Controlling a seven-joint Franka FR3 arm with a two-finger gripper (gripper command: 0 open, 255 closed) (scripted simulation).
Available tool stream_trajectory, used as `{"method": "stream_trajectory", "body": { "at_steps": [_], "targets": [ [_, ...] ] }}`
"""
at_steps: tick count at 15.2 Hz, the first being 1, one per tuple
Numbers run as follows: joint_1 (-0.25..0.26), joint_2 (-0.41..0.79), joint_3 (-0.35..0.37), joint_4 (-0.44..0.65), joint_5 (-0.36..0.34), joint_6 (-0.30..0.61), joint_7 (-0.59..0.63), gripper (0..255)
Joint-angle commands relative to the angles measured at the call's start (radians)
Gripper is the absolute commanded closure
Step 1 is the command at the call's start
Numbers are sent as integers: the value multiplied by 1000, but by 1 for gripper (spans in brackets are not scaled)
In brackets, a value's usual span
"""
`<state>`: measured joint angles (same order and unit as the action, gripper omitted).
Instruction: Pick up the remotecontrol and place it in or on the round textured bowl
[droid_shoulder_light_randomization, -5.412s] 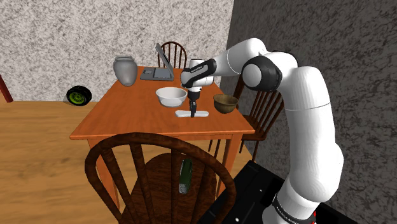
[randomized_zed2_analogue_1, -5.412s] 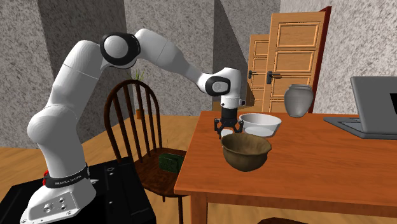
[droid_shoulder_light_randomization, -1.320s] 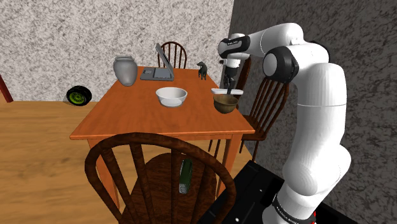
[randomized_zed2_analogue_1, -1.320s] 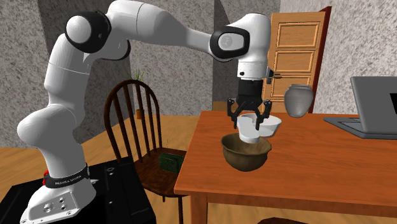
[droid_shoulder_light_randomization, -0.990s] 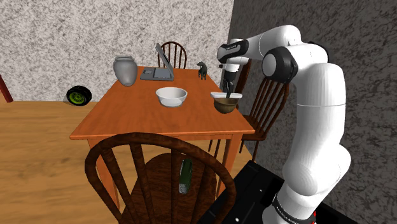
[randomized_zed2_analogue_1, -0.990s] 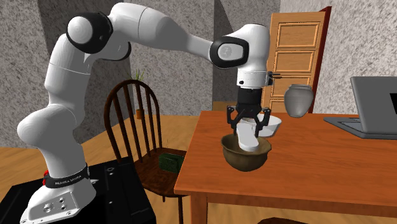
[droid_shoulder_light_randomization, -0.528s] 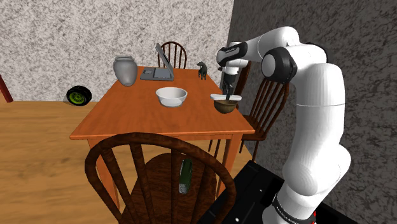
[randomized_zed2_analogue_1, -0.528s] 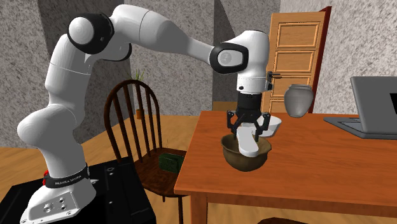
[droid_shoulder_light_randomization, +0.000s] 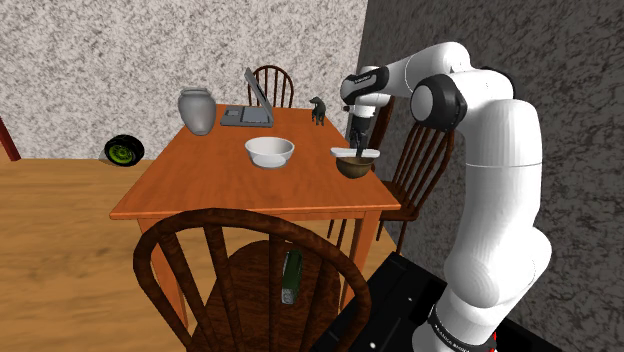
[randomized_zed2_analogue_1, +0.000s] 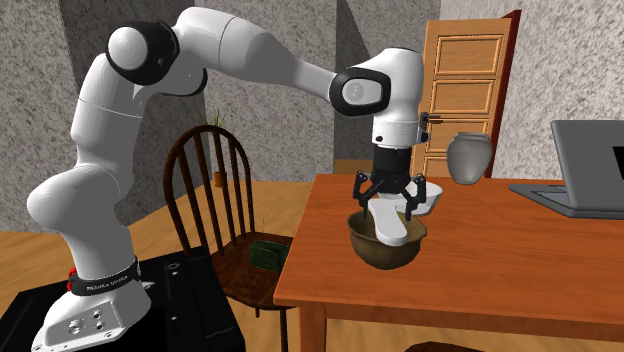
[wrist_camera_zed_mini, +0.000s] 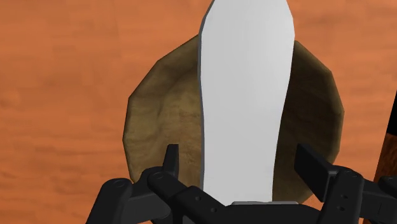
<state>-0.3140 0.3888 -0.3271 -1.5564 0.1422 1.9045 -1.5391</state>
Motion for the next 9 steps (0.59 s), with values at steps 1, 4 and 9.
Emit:
{"method": "stream_trajectory", "body": {
  "at_steps": [1,4,9],
  "targets": [
    [1,-1,0,-2,0,0,1,0],
    [-3,-13,-4,83,-7,-95,7,0],
    [-5,-14,-4,108,-8,-121,8,0]
  ]
}}
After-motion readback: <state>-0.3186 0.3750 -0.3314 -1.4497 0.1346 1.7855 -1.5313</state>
